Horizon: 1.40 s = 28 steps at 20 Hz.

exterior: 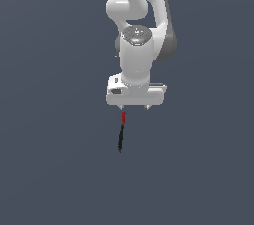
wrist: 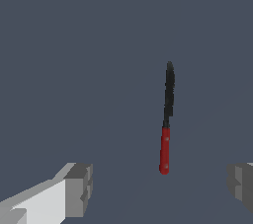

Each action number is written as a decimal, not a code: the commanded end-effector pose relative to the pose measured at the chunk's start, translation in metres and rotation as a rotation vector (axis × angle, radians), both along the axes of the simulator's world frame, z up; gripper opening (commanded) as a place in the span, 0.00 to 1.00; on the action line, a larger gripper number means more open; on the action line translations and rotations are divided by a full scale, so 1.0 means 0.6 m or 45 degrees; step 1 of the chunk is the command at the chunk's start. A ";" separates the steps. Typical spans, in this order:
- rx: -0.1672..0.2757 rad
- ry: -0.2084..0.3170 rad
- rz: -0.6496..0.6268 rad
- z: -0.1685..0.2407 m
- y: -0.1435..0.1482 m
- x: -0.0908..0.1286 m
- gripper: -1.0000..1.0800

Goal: Pick up the object and move it to a goal position.

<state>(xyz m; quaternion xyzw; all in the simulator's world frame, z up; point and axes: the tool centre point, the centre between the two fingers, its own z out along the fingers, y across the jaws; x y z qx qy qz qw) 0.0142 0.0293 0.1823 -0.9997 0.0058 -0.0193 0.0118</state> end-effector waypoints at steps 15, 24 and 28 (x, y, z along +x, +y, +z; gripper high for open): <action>-0.011 0.022 -0.047 -0.093 -0.041 0.019 0.96; -0.025 0.046 -0.088 -0.189 -0.083 0.025 0.96; -0.028 0.050 -0.095 -0.205 -0.090 0.025 0.96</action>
